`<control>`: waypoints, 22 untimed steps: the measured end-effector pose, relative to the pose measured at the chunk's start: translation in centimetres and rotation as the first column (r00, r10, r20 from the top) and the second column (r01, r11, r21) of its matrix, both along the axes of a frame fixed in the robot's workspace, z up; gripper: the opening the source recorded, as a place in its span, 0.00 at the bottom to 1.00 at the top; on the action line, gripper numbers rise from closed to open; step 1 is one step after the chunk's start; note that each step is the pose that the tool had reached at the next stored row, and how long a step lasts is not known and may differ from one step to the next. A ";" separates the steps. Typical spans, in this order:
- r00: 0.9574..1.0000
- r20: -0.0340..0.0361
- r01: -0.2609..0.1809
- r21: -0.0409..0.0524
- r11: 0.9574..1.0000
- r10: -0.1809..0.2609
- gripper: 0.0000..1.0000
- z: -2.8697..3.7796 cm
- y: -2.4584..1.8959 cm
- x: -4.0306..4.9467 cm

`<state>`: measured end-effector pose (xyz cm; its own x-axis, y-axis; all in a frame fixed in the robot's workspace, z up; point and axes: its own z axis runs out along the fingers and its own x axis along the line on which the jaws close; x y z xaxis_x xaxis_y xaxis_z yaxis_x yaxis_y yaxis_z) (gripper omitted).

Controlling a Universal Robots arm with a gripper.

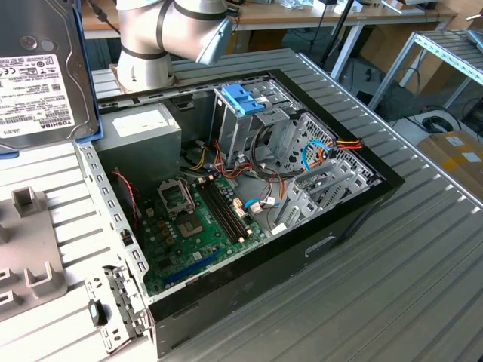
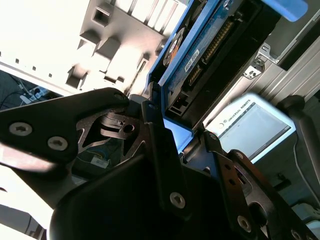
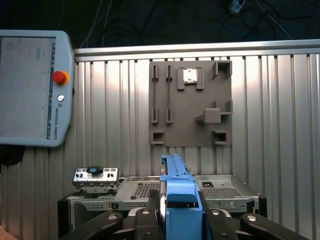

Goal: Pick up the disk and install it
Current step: 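Pick up the disk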

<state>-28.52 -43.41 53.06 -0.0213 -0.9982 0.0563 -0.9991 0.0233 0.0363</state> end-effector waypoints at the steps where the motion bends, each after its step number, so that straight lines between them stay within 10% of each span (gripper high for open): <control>1: 1.000 0.000 0.000 0.000 1.000 0.000 0.37 -0.01 0.00 0.05; 22: 1.000 0.000 0.000 0.000 1.000 0.000 0.37 -0.09 0.00 1.07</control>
<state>-27.45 -43.41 52.97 -0.0212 -0.9982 0.0564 -0.9991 0.0233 0.0363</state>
